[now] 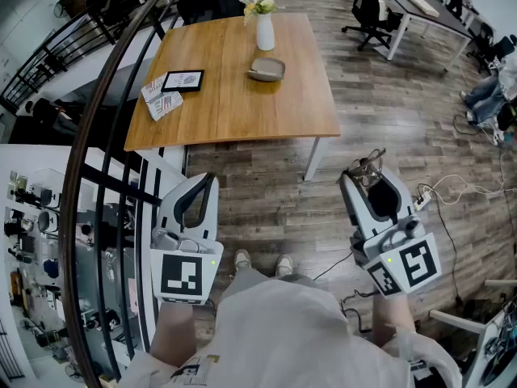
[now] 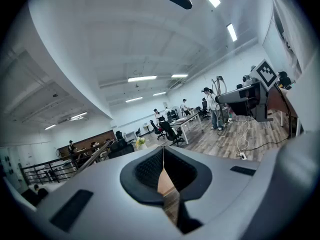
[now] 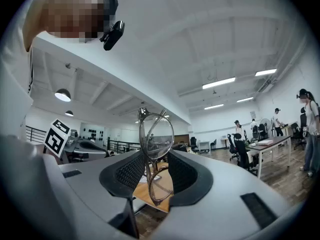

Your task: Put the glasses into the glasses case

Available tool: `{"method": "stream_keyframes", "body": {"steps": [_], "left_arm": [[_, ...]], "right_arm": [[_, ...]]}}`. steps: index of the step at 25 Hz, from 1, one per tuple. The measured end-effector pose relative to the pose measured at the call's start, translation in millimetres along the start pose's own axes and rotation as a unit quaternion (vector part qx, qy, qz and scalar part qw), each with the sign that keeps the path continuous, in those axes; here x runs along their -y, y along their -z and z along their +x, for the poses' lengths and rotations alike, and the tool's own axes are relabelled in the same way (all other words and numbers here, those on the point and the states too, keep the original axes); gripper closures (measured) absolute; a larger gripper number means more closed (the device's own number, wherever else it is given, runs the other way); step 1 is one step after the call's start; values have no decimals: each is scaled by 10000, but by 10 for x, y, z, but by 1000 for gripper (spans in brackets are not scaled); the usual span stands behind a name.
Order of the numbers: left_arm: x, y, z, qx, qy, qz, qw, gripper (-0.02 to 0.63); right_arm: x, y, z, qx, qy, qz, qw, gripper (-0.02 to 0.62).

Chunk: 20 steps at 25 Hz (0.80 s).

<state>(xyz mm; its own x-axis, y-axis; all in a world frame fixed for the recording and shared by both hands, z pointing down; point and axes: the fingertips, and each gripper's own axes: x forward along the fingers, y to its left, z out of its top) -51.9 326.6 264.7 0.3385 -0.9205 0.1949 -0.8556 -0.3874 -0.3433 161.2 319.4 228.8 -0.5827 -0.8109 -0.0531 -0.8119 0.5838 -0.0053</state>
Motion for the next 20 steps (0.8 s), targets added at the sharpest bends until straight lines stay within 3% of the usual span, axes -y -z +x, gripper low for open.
{"method": "stream_keyframes", "body": {"steps": [20], "left_arm": [[114,-202,147,185,140,255,9994,588]], "right_arm": [[145,-95,24,31,-187,-24,9998,425]]}}
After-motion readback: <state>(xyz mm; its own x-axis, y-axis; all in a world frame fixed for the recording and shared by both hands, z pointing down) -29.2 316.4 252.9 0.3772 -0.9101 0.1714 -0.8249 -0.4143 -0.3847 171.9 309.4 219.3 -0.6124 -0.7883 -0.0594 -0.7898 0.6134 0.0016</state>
